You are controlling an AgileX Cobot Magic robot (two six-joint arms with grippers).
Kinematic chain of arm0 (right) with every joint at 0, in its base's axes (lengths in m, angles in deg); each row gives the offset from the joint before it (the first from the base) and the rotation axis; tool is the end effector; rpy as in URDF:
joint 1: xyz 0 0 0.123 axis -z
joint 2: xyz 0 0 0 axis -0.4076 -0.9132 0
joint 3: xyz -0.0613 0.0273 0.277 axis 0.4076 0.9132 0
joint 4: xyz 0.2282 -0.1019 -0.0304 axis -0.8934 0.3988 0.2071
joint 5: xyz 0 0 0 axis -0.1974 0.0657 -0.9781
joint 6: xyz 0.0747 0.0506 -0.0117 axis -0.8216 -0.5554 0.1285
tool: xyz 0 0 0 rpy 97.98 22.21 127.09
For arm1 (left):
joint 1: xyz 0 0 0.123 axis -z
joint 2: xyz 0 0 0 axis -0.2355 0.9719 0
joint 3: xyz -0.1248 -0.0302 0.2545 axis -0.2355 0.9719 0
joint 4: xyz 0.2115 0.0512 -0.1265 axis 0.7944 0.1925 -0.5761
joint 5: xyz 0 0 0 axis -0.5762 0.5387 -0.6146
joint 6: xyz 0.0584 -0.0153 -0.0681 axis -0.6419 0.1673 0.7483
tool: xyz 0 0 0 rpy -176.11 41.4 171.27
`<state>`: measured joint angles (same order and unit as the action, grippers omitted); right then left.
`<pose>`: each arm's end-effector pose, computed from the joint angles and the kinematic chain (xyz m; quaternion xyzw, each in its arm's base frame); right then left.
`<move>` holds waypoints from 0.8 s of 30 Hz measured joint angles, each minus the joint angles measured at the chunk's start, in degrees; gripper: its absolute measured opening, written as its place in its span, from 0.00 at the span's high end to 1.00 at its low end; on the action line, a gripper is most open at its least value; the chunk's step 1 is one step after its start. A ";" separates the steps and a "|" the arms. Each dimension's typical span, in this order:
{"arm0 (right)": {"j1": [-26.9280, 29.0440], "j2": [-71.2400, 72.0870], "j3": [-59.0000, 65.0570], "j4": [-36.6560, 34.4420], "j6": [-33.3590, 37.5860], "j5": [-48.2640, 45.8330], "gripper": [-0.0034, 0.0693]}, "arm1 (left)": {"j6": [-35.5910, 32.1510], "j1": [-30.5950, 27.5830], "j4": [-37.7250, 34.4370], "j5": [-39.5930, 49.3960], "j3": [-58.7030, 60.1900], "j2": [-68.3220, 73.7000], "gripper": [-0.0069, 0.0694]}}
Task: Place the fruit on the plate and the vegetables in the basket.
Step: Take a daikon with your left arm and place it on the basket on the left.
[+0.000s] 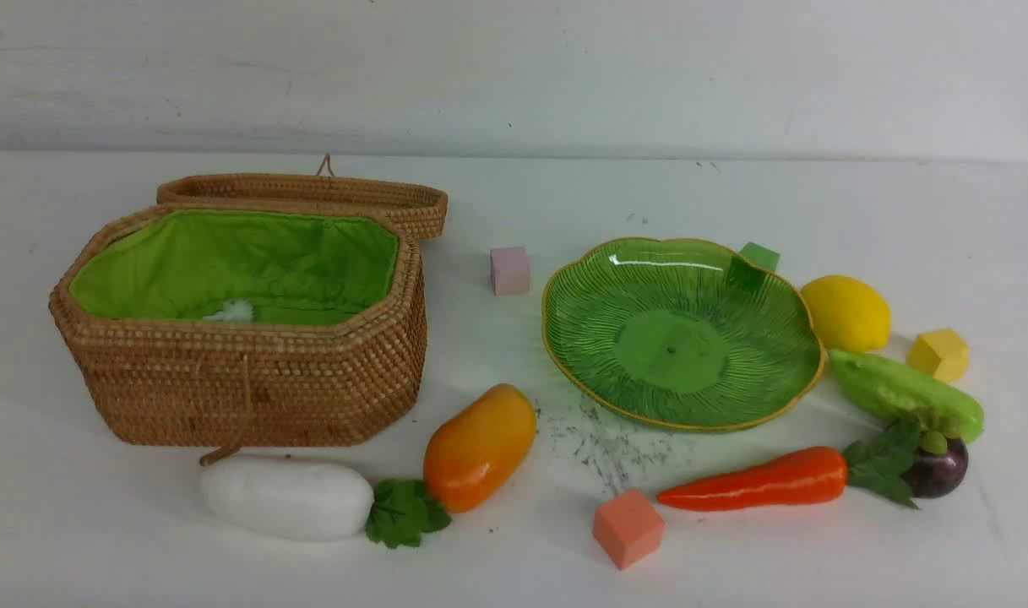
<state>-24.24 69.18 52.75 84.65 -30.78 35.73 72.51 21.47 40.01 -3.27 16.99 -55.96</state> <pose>0.0524 0.0025 0.1734 0.0101 0.8044 0.0261 0.5935 0.0515 -0.0123 0.1704 -0.0489 0.8042 -0.1500 0.5731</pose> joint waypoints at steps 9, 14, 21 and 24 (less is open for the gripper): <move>0.00 0.00 0.00 0.00 0.00 0.00 0.62 | 0.00 0.00 0.00 0.00 0.00 0.00 0.60; 0.00 0.00 0.00 0.00 0.00 0.00 0.62 | 0.00 0.00 0.00 0.00 0.00 0.00 0.60; 0.00 0.00 0.00 0.00 0.00 0.00 0.62 | 0.00 0.00 0.00 0.00 0.00 0.00 0.60; 0.00 0.00 0.00 0.00 0.00 0.00 0.62 | 0.00 0.00 0.00 -0.73 0.00 0.00 0.60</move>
<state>-24.24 69.18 52.75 84.65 -30.78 35.73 72.51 21.47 40.01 -4.00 16.99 -55.96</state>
